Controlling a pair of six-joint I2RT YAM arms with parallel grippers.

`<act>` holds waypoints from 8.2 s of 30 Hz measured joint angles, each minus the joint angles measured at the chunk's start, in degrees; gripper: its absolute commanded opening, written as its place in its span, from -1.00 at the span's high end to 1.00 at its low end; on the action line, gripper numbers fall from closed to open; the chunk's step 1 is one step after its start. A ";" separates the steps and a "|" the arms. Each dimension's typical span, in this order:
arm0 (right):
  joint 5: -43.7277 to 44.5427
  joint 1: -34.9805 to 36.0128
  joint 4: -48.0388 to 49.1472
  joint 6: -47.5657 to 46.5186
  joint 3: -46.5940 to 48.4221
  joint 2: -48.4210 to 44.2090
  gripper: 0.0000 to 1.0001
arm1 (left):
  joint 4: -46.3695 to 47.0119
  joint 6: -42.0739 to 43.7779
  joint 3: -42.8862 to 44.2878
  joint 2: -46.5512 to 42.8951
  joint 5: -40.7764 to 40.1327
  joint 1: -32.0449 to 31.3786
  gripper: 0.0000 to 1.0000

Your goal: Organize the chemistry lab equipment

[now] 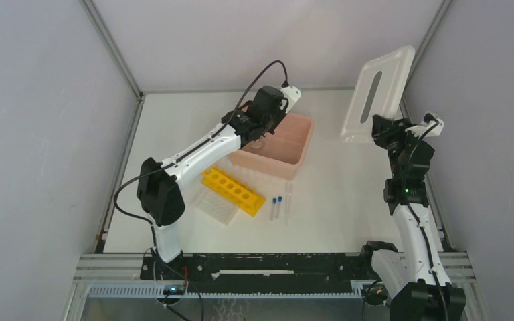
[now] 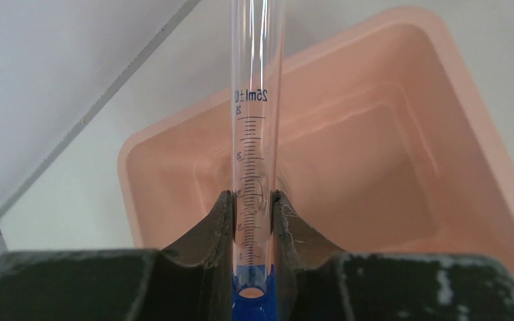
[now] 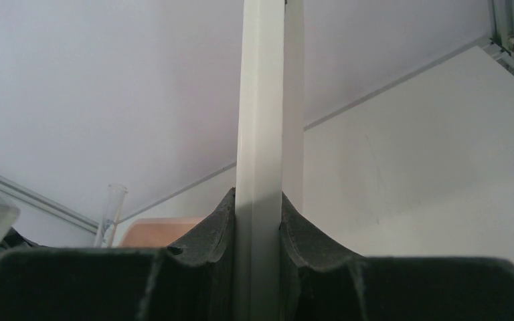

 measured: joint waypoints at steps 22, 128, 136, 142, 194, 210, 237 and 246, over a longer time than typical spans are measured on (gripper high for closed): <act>-0.33 0.46 0.13 -0.20 0.00 2.12 1.00 | -5.01 19.15 -1.16 7.21 5.11 -0.35 0.90; -38.66 11.56 2.80 23.71 16.63 15.06 1.00 | 34.18 -40.46 -35.63 -33.22 39.19 24.65 -0.36; -45.09 11.78 11.10 31.21 14.88 17.51 1.00 | 42.77 -47.91 -36.59 -27.87 48.98 32.24 -0.38; -47.82 12.74 14.84 33.88 12.46 17.62 1.00 | 49.05 -53.42 -36.70 -23.98 54.05 35.32 -0.39; -48.72 4.96 36.76 44.57 5.66 31.23 -0.03 | 67.95 -74.97 -44.24 -20.68 60.72 33.81 1.00; -42.66 1.14 37.46 43.63 4.96 37.75 -0.04 | 65.20 -73.90 -50.23 -24.26 43.91 33.24 1.00; -41.79 1.79 37.66 37.88 1.22 41.55 -0.04 | 60.59 -84.74 -51.93 -26.16 32.94 29.90 1.00; -41.07 2.34 37.27 36.79 0.44 41.38 -0.05 | 59.52 -87.21 -51.93 -26.45 35.52 28.94 1.00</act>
